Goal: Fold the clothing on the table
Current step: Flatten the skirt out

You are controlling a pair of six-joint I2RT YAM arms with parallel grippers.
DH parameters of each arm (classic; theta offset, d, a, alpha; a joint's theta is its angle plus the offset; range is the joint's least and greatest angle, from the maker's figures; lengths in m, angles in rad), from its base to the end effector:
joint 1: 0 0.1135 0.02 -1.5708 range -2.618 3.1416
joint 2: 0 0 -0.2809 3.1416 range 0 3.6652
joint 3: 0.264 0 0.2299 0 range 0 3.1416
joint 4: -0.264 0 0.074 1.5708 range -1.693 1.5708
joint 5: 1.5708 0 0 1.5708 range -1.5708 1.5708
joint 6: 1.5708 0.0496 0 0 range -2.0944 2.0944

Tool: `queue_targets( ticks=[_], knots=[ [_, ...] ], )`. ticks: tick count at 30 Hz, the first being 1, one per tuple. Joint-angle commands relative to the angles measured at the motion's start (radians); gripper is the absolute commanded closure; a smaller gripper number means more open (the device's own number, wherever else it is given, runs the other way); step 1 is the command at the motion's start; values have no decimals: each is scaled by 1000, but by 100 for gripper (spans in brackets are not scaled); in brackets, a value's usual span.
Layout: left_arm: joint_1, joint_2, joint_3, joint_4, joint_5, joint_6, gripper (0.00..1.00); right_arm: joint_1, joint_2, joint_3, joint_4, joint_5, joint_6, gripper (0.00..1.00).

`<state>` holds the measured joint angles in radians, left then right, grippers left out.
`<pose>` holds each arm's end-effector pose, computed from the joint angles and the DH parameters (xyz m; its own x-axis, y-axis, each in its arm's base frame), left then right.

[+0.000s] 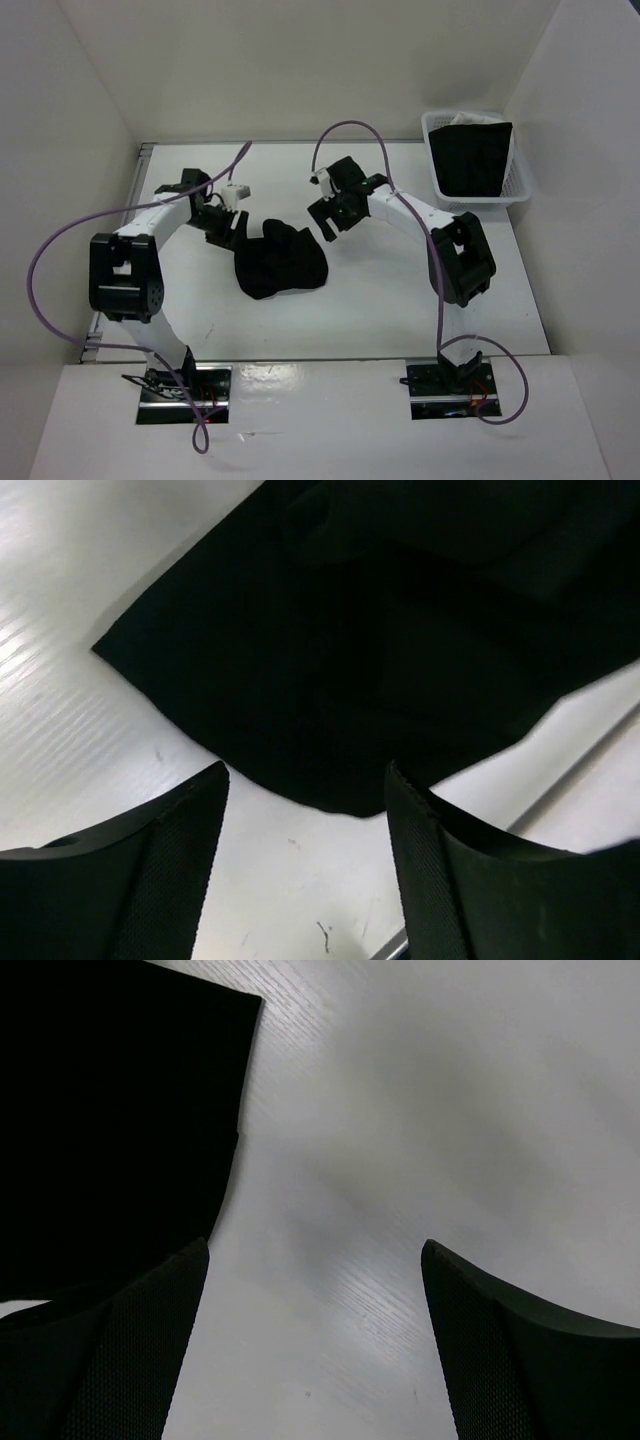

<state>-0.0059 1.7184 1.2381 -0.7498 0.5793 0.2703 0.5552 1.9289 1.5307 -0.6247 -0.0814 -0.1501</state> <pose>0.3243 -0.0291 0.2331 -0.8581 0.2285 -0.4598 0.4327 0.8039 -0.4080 0.3468 0.2199 0.2405 -0.6333 -0.5682 -0.5254 -0.6635 0.7481 -0.0093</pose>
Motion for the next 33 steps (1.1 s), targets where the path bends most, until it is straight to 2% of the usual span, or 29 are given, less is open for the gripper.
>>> queue_targets(
  ticks=[1, 6, 13, 18, 24, 30, 33],
  knots=[
    [-71, 61, 12, 67, -87, -49, 30, 15, 25, 65, 40, 22, 23, 9],
    [-147, 116, 50, 133, -180, -82, 30, 25, 35, 85, 40, 22, 23, 9],
    [-147, 148, 60, 196, -231, -123, 31, 43, 56, 85, 40, 43, 23, 9],
    [-147, 148, 28, 222, -309, -183, 31, 43, 76, 85, 74, 84, 70, 2],
    [-147, 161, 9, 231, -383, -215, 31, 63, 140, 94, 74, 94, 83, 2],
    [-147, 173, 9, 231, -381, -215, 31, 81, 162, 94, 74, 118, 83, 2],
    [-147, 162, 18, 222, -369, -215, 31, 81, 162, 103, 74, 82, 92, 2]
  ],
)
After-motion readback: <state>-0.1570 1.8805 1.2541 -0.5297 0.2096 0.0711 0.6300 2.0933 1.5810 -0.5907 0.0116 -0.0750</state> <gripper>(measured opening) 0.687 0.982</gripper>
